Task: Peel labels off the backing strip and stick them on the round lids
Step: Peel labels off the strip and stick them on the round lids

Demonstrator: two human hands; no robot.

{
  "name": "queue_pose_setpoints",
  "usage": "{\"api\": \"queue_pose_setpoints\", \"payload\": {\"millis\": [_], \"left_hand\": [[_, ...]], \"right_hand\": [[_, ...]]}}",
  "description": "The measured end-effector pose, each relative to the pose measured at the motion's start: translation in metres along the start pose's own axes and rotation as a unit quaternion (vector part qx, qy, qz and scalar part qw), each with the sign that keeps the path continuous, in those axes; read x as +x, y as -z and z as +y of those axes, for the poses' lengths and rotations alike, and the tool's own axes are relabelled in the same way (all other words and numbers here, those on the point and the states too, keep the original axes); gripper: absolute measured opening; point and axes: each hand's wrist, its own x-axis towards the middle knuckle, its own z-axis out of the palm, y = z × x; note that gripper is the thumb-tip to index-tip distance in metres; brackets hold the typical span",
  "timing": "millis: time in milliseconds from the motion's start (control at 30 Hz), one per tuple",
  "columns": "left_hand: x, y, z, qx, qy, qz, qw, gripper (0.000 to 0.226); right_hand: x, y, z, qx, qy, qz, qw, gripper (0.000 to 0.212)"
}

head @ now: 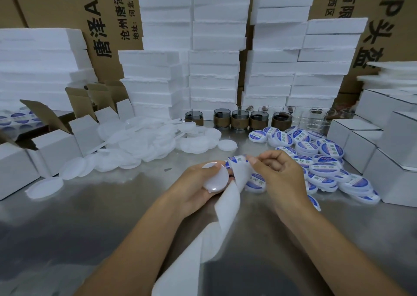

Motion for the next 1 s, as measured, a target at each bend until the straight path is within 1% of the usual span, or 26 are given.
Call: {"api": "queue_pose_setpoints", "payload": {"millis": [67,133,200,300,333,367,433,500,567,667,733,833,933,1000], "left_hand": [[-0.001,-0.003,0.0,-0.008,0.003,-0.008,1.0,0.03],[-0.001,-0.003,-0.001,-0.001,0.006,-0.015,1.0,0.032],[-0.001,-0.003,-0.002,-0.006,0.011,-0.02,1.0,0.03],[-0.001,-0.004,-0.003,-0.018,0.022,-0.027,0.999,0.025],[-0.001,-0.004,-0.004,-0.02,0.025,-0.029,0.999,0.021],[-0.001,-0.004,-0.004,-0.018,0.029,-0.032,0.999,0.018],[0.0,-0.004,-0.006,-0.014,0.034,-0.035,0.999,0.015],[0.0,-0.004,-0.007,-0.019,0.036,-0.038,0.998,0.015],[0.003,-0.003,-0.007,-0.036,0.038,-0.037,0.998,0.016],[0.006,-0.004,-0.007,-0.111,0.057,-0.041,0.991,0.027],[0.011,-0.004,-0.007,-0.17,0.067,-0.046,0.982,0.035],[0.02,0.001,-0.003,-0.208,0.058,-0.047,0.975,0.039],[0.035,0.012,0.005,-0.253,0.038,-0.009,0.967,0.04],[0.045,0.017,0.011,-0.26,0.025,0.026,0.965,0.04]], "right_hand": [[-0.001,0.0,0.004,-0.051,0.018,-0.012,0.998,0.019],[-0.003,0.001,0.01,-0.162,0.052,-0.013,0.985,0.022],[-0.005,0.002,0.015,-0.27,0.073,-0.03,0.96,0.025],[-0.003,0.006,0.022,-0.399,0.074,-0.082,0.91,0.05],[-0.002,0.006,0.022,-0.419,0.075,-0.093,0.9,0.052],[-0.002,0.005,0.021,-0.419,0.074,-0.101,0.899,0.051],[-0.001,0.003,0.019,-0.353,0.067,-0.094,0.928,0.044],[-0.002,0.002,0.015,-0.27,0.059,-0.064,0.959,0.035],[-0.002,0.001,0.01,-0.206,0.049,-0.045,0.976,0.032],[-0.004,0.001,0.001,-0.067,0.01,-0.065,0.996,0.035],[-0.005,0.003,-0.005,-0.003,-0.003,-0.075,0.997,0.034],[-0.004,0.007,-0.01,0.062,-0.035,-0.112,0.991,0.032],[-0.004,0.014,-0.014,0.133,-0.096,-0.16,0.973,0.03],[-0.005,0.022,-0.014,0.141,-0.127,-0.178,0.966,0.028]]}}
